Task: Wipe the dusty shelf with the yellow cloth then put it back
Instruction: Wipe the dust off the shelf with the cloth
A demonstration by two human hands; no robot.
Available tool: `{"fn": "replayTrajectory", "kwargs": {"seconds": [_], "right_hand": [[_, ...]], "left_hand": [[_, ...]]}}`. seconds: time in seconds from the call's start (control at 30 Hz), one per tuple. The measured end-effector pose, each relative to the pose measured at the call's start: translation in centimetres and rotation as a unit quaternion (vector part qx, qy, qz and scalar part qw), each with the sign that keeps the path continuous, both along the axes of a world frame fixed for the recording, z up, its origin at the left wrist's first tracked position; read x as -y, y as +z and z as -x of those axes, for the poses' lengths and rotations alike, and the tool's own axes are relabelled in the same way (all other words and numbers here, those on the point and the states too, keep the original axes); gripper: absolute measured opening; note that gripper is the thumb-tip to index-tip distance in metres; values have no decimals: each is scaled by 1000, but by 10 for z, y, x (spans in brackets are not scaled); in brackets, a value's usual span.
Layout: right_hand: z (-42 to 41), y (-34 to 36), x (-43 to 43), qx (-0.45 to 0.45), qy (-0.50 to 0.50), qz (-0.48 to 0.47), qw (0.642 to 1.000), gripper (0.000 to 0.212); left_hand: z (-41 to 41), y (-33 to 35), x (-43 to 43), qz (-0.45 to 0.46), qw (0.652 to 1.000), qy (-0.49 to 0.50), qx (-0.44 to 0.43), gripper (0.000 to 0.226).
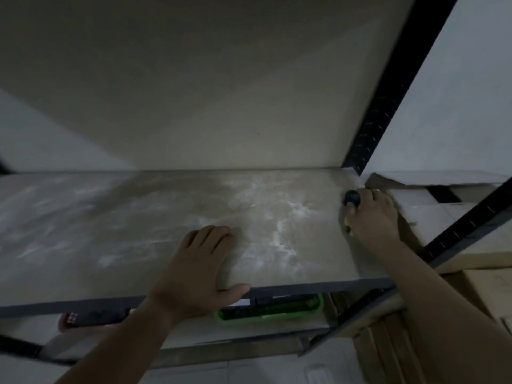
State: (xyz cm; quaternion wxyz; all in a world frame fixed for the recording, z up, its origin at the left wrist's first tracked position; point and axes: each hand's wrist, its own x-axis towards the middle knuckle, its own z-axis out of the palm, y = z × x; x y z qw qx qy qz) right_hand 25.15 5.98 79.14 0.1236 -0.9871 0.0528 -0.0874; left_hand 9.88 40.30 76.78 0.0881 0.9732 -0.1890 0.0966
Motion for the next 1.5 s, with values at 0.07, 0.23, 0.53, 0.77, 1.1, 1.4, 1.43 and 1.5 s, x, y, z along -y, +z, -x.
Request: {"fn": "replayTrajectory", "kwargs": {"seconds": [0.07, 0.23, 0.53, 0.77, 1.1, 1.4, 1.43, 1.5], "right_hand": [[1, 0, -18, -3, 26, -35, 999, 38], [33, 6, -101, 17, 212, -97, 972, 33], [-10, 31, -17, 33, 141, -178, 973, 38], [-3, 3, -37, 2, 116, -58, 992, 32], [15, 17, -61, 47, 201, -178, 962, 33], [10, -2, -13, 35, 98, 53, 993, 35], [21, -1, -21, 45, 119, 45, 991, 32], [46, -1, -39, 51, 172, 28, 983, 28]], "left_hand": [[-1, -1, 0, 0, 1000, -2, 10, 85], [0, 2, 0, 0, 1000, -8, 12, 82], [-1, 3, 1, -17, 1000, 0, 15, 86], [-3, -2, 1, -16, 1000, -1, 15, 86], [-1, 0, 1, -13, 1000, -2, 6, 86], [-3, -5, -2, -11, 1000, 0, 10, 88], [-3, -5, -2, -8, 1000, 1, 6, 88], [-2, -4, -1, -8, 1000, 3, 3, 88]]}}
